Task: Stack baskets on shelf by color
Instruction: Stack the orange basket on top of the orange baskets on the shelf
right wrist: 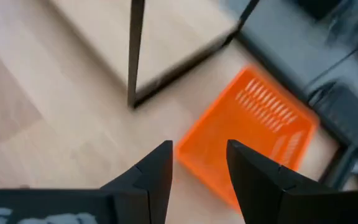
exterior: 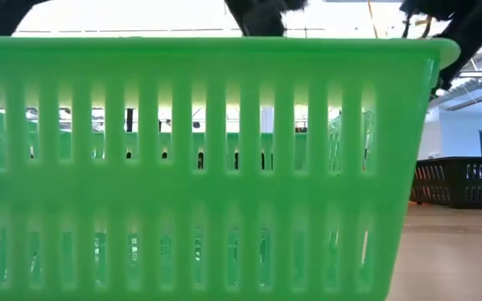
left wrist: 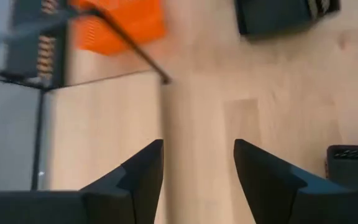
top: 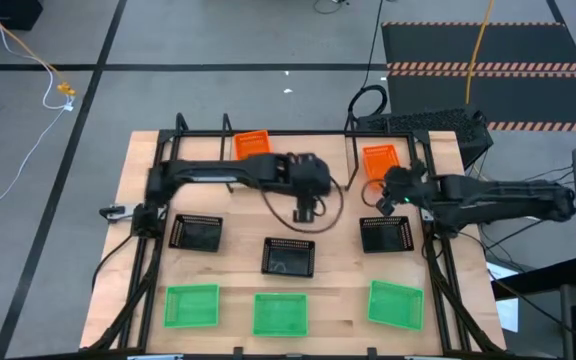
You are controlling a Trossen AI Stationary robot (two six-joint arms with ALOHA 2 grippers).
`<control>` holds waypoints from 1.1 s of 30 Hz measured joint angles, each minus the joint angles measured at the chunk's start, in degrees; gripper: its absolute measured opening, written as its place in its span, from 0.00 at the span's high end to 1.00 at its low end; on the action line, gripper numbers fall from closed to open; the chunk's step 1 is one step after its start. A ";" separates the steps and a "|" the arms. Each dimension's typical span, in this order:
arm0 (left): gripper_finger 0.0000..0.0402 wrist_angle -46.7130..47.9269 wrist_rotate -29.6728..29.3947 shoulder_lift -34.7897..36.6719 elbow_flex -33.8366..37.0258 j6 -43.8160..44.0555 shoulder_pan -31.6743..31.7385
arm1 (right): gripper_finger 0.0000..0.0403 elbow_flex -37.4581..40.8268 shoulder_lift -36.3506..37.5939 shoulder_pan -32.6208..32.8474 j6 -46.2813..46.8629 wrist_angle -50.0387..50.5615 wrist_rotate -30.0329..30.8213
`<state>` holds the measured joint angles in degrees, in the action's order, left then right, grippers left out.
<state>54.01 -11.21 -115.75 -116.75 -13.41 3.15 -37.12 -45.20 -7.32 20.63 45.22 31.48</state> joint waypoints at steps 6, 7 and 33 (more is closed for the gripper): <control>0.51 -2.15 -0.43 13.32 0.93 -0.50 1.27 | 0.64 -0.02 -8.88 -9.57 -5.86 -2.59 -10.77; 0.51 -2.83 -0.43 15.10 2.02 -1.06 1.60 | 0.64 -0.04 -9.75 -10.77 -7.56 -3.10 -10.84; 0.51 -17.38 -8.60 39.77 42.78 8.89 6.25 | 0.64 -19.89 -19.14 -30.78 -2.04 14.79 -7.57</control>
<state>36.62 -19.80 -75.99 -73.97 -4.52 9.40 -57.01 -64.34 -38.10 18.59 60.01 23.91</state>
